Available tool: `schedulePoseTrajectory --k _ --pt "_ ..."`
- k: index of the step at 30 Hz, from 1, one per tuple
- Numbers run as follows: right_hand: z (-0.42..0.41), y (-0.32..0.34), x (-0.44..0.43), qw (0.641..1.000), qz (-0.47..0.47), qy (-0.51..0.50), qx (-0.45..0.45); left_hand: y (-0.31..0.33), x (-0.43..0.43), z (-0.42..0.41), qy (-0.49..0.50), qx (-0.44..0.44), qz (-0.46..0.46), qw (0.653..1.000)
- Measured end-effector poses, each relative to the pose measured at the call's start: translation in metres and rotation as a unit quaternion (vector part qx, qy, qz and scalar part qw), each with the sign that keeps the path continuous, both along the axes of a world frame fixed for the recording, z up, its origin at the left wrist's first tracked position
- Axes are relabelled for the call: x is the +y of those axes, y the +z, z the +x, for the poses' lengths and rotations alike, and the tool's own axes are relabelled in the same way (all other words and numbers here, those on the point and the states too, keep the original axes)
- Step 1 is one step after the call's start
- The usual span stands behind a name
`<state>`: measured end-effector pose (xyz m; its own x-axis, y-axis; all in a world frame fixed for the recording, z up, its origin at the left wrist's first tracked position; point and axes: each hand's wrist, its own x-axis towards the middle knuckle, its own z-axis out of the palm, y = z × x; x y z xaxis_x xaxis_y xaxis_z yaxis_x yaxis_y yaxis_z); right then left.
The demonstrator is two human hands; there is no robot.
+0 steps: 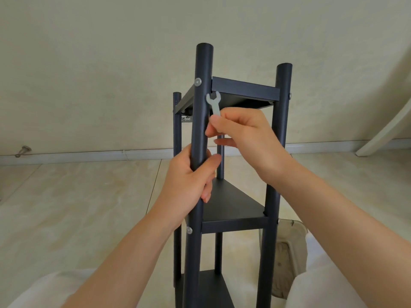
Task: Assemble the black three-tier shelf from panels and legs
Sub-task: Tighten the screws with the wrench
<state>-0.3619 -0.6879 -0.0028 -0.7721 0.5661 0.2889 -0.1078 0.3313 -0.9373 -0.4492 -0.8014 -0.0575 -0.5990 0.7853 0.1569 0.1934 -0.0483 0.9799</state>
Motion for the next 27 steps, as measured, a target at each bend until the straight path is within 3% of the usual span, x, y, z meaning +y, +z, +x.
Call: schedulePoseTrajectory --k 6,15,18,22,25,27 --pt "-0.004 0.003 -0.003 0.999 -0.042 0.031 0.014 -0.001 0.002 0.001 0.004 0.050 -0.028 0.998" --pt "-0.017 -0.002 0.009 0.991 -0.116 0.063 0.021 -0.029 -0.035 -0.002 0.031 0.184 -0.181 0.966" --pt "-0.021 -0.004 0.011 0.989 -0.128 0.069 0.023 -0.037 -0.050 0.000 0.038 0.198 -0.194 0.960" --pt "-0.025 -0.006 0.010 0.985 -0.156 0.074 0.027 -0.046 -0.058 0.005 0.097 0.077 -0.244 0.962" --pt "-0.029 -0.008 0.006 0.988 -0.140 0.050 0.030 -0.049 -0.058 0.011 -0.013 -0.081 -0.315 0.946" --pt "-0.033 -0.010 0.004 0.991 -0.127 0.025 0.032 -0.054 -0.054 0.018 -0.078 -0.136 -0.307 0.939"
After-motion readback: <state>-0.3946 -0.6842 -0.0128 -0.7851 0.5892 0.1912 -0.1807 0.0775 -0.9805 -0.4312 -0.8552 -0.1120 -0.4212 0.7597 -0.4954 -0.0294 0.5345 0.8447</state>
